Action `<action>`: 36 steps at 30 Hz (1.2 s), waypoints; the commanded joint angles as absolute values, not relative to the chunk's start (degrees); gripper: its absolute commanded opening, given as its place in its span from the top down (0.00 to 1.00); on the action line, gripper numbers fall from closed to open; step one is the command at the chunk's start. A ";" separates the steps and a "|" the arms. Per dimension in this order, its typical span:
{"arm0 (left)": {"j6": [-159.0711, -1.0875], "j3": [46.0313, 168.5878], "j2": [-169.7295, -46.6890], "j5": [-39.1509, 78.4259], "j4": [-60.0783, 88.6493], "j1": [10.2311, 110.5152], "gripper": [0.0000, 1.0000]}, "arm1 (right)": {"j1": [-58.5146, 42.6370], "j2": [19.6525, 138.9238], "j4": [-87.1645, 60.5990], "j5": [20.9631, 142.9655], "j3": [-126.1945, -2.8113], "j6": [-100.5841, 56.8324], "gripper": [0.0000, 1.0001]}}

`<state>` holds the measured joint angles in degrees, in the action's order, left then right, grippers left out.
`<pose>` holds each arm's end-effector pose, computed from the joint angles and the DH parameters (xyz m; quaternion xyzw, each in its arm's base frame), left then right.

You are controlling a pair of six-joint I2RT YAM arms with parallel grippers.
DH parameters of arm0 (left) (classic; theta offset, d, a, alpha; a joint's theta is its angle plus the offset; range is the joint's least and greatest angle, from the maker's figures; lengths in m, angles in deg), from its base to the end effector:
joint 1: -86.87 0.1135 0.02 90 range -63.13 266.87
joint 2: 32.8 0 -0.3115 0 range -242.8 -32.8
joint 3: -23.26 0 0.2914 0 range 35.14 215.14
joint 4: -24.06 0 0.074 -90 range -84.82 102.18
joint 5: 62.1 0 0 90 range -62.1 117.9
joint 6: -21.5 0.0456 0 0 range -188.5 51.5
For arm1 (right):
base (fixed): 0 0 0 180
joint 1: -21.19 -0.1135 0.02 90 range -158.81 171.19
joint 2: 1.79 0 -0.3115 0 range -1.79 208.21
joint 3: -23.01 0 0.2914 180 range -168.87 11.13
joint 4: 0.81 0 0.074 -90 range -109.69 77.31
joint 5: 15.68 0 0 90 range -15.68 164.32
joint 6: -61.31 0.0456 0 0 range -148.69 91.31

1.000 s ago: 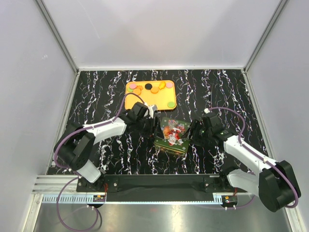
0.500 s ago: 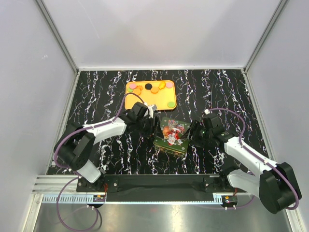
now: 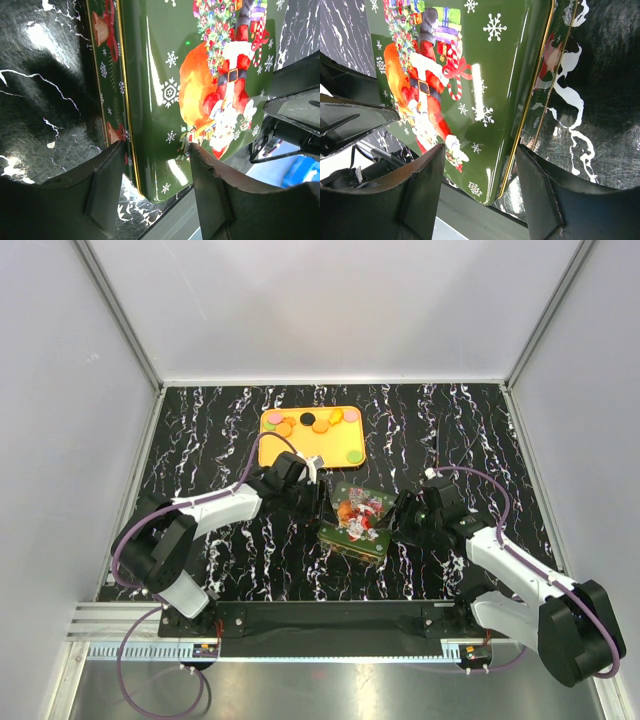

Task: Pack the cookies

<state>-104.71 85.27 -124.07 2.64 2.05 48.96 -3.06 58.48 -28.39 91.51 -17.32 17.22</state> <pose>0.2667 -0.2324 0.1926 0.0862 0.9194 -0.3596 0.1339 0.1940 0.1022 0.1979 0.1200 0.9154 0.3199 0.2131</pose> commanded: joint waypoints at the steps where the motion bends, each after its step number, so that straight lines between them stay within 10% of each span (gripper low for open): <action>1: -106.73 84.89 -125.09 2.50 7.61 46.71 0.48 | -3.42 57.97 -24.20 94.80 -16.99 17.72 0.36; 25: -109.99 83.21 -130.63 3.11 11.57 44.33 0.87 | -6.23 65.27 -24.11 85.66 -16.20 15.78 0.46; 36: -105.59 85.85 -125.80 4.87 5.51 46.96 0.26 | -6.15 65.27 -27.28 83.02 -17.78 16.04 0.51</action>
<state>-107.44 84.96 -126.06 5.46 7.60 47.87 -4.37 62.54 -26.45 83.60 -18.12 15.89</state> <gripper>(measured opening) 0.711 0.558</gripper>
